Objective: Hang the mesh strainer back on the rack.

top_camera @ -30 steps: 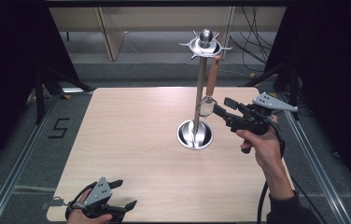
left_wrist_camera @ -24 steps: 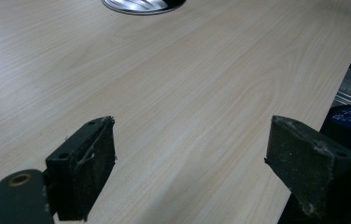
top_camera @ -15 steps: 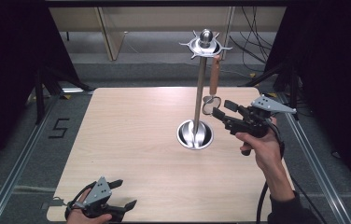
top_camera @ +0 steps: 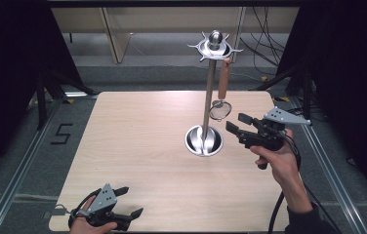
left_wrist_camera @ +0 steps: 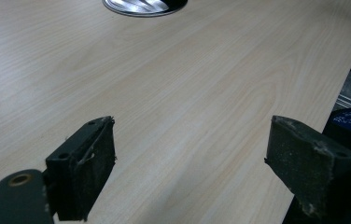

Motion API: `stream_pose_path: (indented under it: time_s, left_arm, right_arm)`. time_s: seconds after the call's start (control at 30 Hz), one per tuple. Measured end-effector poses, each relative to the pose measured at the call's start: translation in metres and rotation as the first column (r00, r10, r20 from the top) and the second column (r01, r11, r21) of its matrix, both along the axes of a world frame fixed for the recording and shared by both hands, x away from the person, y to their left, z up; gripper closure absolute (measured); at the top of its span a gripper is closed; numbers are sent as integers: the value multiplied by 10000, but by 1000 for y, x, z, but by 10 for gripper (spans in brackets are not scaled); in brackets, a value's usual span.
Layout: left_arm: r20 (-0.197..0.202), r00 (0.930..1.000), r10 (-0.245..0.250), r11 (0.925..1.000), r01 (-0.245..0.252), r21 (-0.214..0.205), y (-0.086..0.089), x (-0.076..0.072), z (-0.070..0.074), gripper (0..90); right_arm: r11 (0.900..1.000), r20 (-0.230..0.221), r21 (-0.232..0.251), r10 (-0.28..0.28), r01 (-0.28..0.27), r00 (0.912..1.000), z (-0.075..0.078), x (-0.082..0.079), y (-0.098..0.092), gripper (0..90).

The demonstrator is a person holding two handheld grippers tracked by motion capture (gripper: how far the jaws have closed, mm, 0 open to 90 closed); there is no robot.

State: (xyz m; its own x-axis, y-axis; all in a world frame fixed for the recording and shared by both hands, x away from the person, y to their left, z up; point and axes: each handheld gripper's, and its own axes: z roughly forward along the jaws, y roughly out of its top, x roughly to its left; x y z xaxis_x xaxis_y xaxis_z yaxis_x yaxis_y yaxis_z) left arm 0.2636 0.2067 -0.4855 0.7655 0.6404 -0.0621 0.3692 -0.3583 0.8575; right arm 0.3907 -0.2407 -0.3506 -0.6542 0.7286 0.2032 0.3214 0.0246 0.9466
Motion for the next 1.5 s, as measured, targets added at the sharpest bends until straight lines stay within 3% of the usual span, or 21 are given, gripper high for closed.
stream_pose_path:
  time_s: [0.03,0.17,0.23,0.33,0.47,0.53,0.57,0.77,0.83,0.87,0.9,0.97,1.03,1.07,1.1,1.2,1.23,1.27,1.37,1.43,1.5]
  left_arm:
    - [216,9996,-161,9998,158,148,1,1,1,152]
    - [212,9996,-208,9995,202,259,2,0,1,152]
    - [-42,10000,-70,9999,71,101,1,-2,1,151]
    - [201,9995,-225,9994,220,277,3,0,1,152]
    - [162,9998,-117,9999,116,56,1,1,1,152]
    - [223,9994,-252,9992,244,322,2,2,1,152]
    - [245,9994,-253,9989,243,396,2,2,1,152]
    - [43,9999,-101,9998,101,180,1,0,0,152]
    - [205,9996,-219,9991,211,355,2,2,0,152]
    - [247,9995,-176,9994,168,311,2,1,0,152]
    - [96,10000,19,9999,-20,102,0,0,-1,151]
    - [294,9992,-261,9989,249,408,2,1,1,151]
    - [326,9991,-272,9987,258,436,2,2,1,152]
    - [312,9991,-272,9988,259,419,2,2,0,151]
    - [255,9994,-251,9992,243,323,2,1,0,152]
    - [75,10000,-33,9999,32,152,1,0,-1,152]
    - [302,9993,-207,9995,200,227,2,1,-1,151]
    - [340,9992,-213,9993,203,307,2,1,0,152]
    - [254,9995,-177,9993,168,343,3,0,0,152]
    - [221,9997,-66,9998,62,164,2,-1,0,152]
    - [182,9998,-106,9998,102,176,2,-1,0,152]
  right_arm:
    - [9999,-1,-126,107,-107,9999,-1,0,-1,375]
    - [9971,-324,-451,606,-620,9976,-6,-1,3,364]
    - [9950,-48,-741,672,-674,9977,-8,-1,6,365]
    - [9930,-212,-809,851,-866,9961,-10,-4,10,364]
    - [9921,-329,-863,890,-915,9955,-13,-8,12,364]
    - [9904,-209,-1041,889,-906,9958,-13,-8,10,364]
    - [9932,-280,-830,797,-818,9964,-14,-10,11,364]
    - [9918,-385,-1000,757,-792,9964,-18,-11,9,364]
    - [9916,-489,-981,802,-847,9956,-19,-11,8,364]
    - [9907,-154,-1111,773,-785,9969,-20,-9,7,364]
    - [9916,-374,-1027,755,-790,9964,-21,-10,8,364]
    - [9898,-278,-1211,727,-756,9970,-23,-11,7,364]
    - [9902,-508,-1201,650,-707,9966,-25,-12,8,364]
    - [9893,-302,-1237,746,-778,9968,-26,-11,7,364]
    - [9895,-573,-1224,706,-772,9959,-27,-13,7,364]
    - [9872,-422,-1381,746,-798,9963,-29,-13,6,364]
    - [9891,-646,-1228,735,-810,9952,-29,-15,7,364]
    - [9876,-489,-1336,770,-829,9958,-30,-14,6,364]
    - [9881,-715,-1292,744,-832,9947,-33,-16,8,363]
    - [9850,-464,-1440,892,-950,9949,-35,-14,8,362]
    - [9869,-747,-1345,795,-891,9940,-35,-17,9,361]
